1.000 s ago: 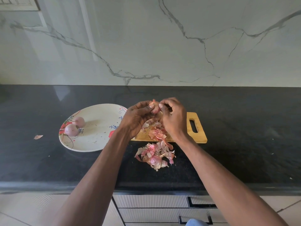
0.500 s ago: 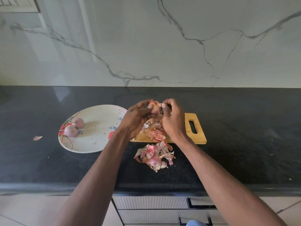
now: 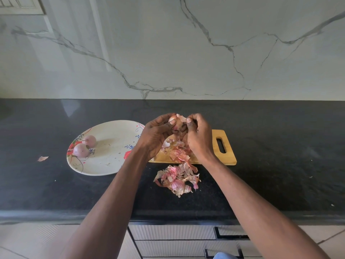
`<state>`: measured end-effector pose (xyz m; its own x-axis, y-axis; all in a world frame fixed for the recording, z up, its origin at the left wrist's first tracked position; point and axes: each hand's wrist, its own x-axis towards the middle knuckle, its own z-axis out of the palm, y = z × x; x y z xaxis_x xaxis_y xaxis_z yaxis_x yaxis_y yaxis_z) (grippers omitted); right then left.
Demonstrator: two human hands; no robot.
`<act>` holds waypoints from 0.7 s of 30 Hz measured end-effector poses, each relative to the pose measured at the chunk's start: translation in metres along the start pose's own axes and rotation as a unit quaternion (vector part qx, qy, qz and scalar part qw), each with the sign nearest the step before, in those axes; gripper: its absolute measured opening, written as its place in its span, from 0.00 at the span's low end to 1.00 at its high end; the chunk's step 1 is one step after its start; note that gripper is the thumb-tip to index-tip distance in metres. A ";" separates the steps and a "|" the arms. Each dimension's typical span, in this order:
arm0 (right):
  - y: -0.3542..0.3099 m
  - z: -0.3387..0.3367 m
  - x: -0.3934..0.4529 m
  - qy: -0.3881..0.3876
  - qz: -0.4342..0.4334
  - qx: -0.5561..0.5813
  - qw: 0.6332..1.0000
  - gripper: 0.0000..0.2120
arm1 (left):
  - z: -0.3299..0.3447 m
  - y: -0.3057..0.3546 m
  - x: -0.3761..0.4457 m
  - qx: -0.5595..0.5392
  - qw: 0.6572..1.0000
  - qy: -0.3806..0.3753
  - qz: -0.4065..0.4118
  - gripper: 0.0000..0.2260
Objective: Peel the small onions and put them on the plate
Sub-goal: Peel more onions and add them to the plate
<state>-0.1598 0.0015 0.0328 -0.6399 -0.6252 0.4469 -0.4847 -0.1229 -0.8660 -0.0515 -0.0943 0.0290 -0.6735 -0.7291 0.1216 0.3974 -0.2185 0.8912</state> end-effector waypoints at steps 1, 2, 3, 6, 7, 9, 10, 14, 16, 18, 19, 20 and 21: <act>-0.001 -0.001 -0.001 -0.001 0.003 0.010 1.000 0.06 | 0.000 0.001 0.000 -0.004 1.000 0.001 -0.001 0.10; -0.002 -0.002 -0.002 -0.003 0.004 0.018 1.000 0.06 | 0.001 0.001 0.000 -0.007 1.000 0.001 -0.002 0.10; -0.002 -0.002 -0.002 -0.005 0.003 0.024 1.000 0.06 | 0.001 0.001 0.000 -0.009 1.000 0.000 -0.001 0.10; -0.003 -0.002 -0.003 -0.005 0.002 0.023 1.000 0.06 | 0.001 0.000 0.000 -0.010 1.000 0.002 -0.001 0.10; -0.004 -0.002 -0.003 -0.003 0.005 0.020 1.000 0.06 | 0.000 0.000 0.000 -0.010 1.000 0.004 -0.002 0.10; -0.003 -0.001 -0.001 0.003 0.014 0.016 1.000 0.07 | -0.001 -0.001 0.001 -0.011 1.000 0.004 -0.005 0.10; -0.001 0.000 0.000 0.005 0.020 0.019 1.000 0.07 | -0.002 -0.001 0.002 -0.013 1.000 0.006 -0.006 0.10; 0.000 0.000 0.002 0.006 0.060 0.063 0.996 0.08 | -0.004 -0.002 0.003 -0.011 1.000 0.020 -0.012 0.10; -0.002 -0.002 0.002 0.004 0.070 0.089 0.994 0.07 | -0.005 -0.002 0.004 -0.011 1.000 0.022 -0.014 0.11; -0.005 -0.003 0.001 0.003 0.080 0.115 0.990 0.07 | -0.005 -0.003 0.005 -0.014 1.000 0.021 -0.014 0.11; -0.005 -0.003 0.001 0.005 0.087 0.125 0.988 0.06 | -0.005 -0.003 0.005 -0.018 1.000 0.019 -0.013 0.11; -0.006 -0.004 0.001 0.006 0.096 0.135 0.986 0.05 | -0.006 -0.003 0.005 -0.018 1.000 0.020 -0.012 0.11; -0.007 -0.004 0.001 0.007 0.104 0.145 0.984 0.07 | -0.006 -0.002 0.004 -0.018 1.000 0.021 -0.009 0.10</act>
<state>-0.1594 0.0048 0.0402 -0.7163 -0.6495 0.2551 -0.1542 -0.2091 -0.9657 -0.0516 -0.1009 0.0248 -0.6549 -0.7508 0.0859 0.4078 -0.2554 0.8766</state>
